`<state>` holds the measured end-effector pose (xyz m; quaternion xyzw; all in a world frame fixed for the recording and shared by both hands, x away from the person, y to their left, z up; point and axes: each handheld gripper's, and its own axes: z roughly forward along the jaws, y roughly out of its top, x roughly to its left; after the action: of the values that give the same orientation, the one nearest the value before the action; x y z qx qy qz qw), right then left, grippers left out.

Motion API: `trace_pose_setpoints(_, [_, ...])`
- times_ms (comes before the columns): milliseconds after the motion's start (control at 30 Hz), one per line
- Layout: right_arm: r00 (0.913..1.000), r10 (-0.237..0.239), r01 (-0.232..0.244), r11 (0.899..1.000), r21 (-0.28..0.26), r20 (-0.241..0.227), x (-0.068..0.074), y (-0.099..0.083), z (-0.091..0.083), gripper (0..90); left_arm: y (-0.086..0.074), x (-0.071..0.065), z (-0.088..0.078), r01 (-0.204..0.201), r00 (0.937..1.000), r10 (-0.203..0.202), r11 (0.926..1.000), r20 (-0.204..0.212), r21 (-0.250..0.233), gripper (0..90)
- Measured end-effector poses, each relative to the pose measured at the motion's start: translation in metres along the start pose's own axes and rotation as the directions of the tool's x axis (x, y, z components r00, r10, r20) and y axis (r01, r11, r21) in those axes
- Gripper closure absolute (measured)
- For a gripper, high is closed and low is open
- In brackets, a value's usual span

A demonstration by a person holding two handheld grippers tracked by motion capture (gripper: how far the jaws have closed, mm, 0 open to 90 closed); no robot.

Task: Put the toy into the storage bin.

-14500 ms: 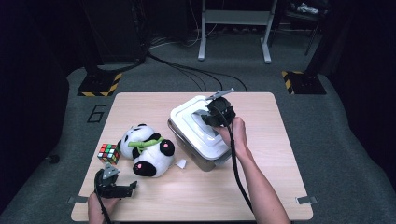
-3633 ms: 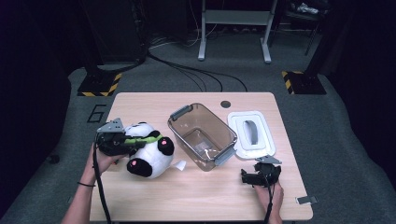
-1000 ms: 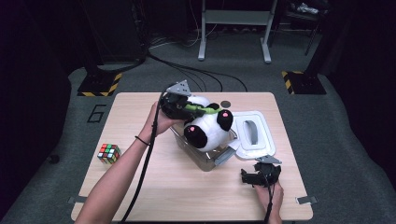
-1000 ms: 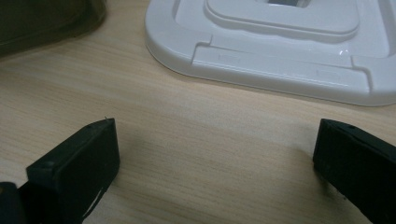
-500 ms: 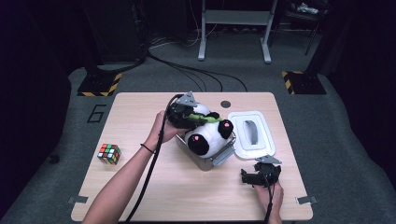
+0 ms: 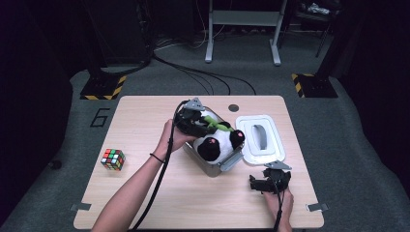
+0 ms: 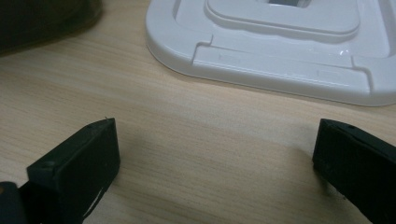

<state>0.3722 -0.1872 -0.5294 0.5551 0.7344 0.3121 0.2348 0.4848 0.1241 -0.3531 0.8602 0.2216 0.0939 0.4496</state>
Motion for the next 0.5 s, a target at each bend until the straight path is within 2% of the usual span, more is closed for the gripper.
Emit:
trace_pose_setpoints(67, [1.0,0.001,-0.001,1.0,0.0,0.0,0.0,0.0,0.0,0.0,0.0,0.0,-0.001,0.012,0.9999,-0.012,0.9999,-0.007,-0.006,35.6])
trace_pose_setpoints(100, [1.0,0.0,0.0,1.0,0.0,0.0,0.0,0.0,0.0,0.0,-0.001,0.0,-0.006,0.036,0.9993,-0.036,0.9993,-0.011,-0.015,31.1])
trace_pose_setpoints(133, [1.0,0.0,0.0,1.0,0.0,0.0,0.0,0.0,0.0,0.0,-0.002,0.0,-0.008,0.043,0.9989,-0.043,0.999,-0.017,-0.015,28.1])
trace_pose_setpoints(267, [1.0,0.0,0.0,1.0,0.0,0.0,0.0,0.0,0.0,0.0,-0.007,-0.004,-0.019,0.075,0.9965,-0.076,0.997,-0.036,-0.02,20.8])
trace_pose_setpoints(367, [1.0,0.0,0.0,1.0,0.0,0.0,0.0,0.0,0.0,0.0,-0.012,-0.007,-0.021,0.077,0.9957,-0.076,0.9969,-0.053,0.015,17.9])
trace_pose_setpoints(500, [1.0,0.001,-0.001,1.0,0.0,0.0,0.0,0.0,0.0,0.0,-0.022,-0.011,-0.014,0.069,0.9944,-0.061,0.9933,-0.086,0.093,17.7])
